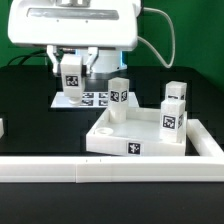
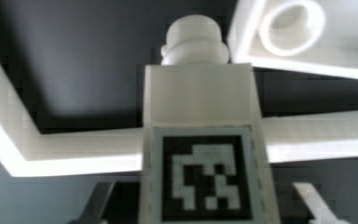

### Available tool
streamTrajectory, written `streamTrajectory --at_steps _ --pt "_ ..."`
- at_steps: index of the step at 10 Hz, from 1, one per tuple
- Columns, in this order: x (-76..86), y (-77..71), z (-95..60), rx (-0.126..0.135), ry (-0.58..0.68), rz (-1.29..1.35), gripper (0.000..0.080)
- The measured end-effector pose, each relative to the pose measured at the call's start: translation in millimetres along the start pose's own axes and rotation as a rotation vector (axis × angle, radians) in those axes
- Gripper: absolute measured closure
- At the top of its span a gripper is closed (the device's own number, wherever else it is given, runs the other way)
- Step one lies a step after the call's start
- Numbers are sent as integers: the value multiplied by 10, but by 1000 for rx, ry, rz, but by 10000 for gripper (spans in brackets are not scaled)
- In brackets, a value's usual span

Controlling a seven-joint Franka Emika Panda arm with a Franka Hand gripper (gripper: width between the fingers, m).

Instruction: Assemble square table

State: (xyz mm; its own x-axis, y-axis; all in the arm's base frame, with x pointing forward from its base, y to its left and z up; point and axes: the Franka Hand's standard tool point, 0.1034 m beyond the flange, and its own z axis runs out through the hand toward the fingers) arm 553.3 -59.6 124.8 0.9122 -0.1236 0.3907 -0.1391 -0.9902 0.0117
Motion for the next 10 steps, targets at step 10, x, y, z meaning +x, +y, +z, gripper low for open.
streamTrajectory --at_steps 10 --pt "220 -238 61 3 88 49 512"
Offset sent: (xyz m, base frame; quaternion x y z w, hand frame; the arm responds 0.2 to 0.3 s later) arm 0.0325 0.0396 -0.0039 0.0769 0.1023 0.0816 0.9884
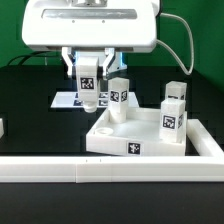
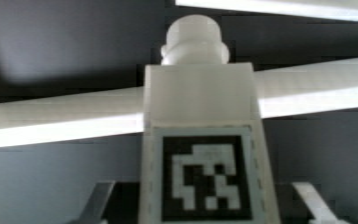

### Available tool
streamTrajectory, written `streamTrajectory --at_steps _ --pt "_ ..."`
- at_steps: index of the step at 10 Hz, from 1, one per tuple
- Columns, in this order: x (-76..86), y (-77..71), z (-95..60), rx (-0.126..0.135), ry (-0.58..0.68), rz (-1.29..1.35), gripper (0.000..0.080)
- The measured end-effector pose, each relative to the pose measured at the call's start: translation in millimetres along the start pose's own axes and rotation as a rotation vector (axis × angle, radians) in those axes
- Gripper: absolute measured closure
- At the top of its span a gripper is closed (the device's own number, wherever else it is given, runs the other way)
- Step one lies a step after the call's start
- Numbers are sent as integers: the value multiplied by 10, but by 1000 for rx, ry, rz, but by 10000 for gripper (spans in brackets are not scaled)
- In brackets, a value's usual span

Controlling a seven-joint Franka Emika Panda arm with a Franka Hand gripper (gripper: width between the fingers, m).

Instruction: Assemble square table

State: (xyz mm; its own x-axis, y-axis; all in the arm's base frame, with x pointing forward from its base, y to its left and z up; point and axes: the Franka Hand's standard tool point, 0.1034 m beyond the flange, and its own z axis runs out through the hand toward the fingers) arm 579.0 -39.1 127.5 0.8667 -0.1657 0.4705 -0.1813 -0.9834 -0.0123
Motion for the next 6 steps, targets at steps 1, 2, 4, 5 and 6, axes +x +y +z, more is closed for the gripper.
streamTrajectory --at_steps 1,2,4,5,6 --pt "-13 -68 12 7 6 16 512" --pt "-32 -112 32 9 8 13 512" --pt "-22 -90 45 -5 42 6 512" --pt "-36 -89 52 -5 38 6 512" --pt "-40 -84 53 -9 45 5 512"
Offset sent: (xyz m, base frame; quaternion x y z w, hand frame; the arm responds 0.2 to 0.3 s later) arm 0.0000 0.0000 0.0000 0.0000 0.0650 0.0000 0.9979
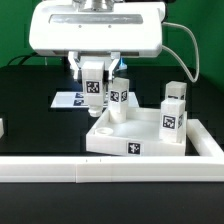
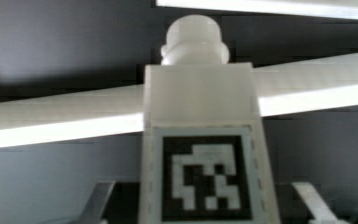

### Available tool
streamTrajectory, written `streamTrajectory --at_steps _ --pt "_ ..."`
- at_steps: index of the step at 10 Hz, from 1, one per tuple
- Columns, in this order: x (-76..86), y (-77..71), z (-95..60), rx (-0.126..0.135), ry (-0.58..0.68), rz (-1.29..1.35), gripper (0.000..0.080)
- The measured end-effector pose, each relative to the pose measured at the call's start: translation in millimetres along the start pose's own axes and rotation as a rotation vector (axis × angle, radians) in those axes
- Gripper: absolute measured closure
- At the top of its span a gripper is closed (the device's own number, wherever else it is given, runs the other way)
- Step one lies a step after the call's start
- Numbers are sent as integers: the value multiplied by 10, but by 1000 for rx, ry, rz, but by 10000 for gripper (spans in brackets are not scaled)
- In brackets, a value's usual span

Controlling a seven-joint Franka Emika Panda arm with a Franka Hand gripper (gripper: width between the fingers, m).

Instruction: Assemble square table

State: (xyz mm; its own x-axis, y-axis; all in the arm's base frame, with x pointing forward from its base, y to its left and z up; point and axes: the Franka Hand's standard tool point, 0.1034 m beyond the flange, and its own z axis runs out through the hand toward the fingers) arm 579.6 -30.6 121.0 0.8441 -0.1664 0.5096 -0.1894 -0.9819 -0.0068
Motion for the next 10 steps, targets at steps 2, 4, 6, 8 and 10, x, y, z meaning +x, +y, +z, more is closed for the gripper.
streamTrajectory --at_steps 2,4,6,8,10 --pt "-93 -21 41 -15 28 -13 512" --pt "-105 -72 41 -10 27 -19 512" --pt "-140 -120 63 -8 25 -29 512" --pt "-193 -73 127 -28 48 -37 512" --pt "-232 -69 151 -26 29 -37 512"
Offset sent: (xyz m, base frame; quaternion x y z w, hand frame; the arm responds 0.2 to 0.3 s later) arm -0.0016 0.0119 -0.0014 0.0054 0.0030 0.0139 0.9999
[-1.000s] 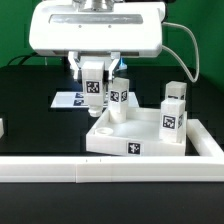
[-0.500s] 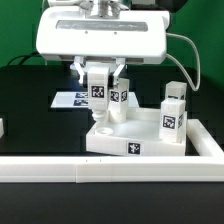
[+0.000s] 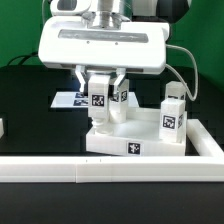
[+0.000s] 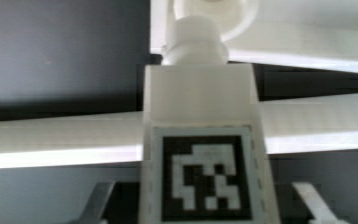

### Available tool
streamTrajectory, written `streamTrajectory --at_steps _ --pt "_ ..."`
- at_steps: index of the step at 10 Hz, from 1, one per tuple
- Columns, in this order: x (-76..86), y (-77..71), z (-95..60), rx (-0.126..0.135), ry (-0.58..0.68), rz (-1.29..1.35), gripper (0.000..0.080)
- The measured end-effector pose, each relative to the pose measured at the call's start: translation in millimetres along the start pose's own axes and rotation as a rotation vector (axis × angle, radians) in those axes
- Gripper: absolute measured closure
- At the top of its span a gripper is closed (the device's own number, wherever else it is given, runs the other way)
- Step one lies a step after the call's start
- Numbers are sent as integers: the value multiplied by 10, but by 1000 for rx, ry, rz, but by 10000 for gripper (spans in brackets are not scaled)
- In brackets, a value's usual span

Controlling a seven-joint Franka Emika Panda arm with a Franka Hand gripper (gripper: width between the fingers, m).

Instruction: Assemble square table

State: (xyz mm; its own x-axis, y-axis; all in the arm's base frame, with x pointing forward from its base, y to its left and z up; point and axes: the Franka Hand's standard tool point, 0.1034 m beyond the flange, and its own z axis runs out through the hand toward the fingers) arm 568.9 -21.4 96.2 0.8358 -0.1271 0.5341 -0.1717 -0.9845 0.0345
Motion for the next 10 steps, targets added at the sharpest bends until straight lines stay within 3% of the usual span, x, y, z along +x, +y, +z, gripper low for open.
streamTrajectory --at_steps 10 --pt "-181 -75 121 -1 -29 -21 512"
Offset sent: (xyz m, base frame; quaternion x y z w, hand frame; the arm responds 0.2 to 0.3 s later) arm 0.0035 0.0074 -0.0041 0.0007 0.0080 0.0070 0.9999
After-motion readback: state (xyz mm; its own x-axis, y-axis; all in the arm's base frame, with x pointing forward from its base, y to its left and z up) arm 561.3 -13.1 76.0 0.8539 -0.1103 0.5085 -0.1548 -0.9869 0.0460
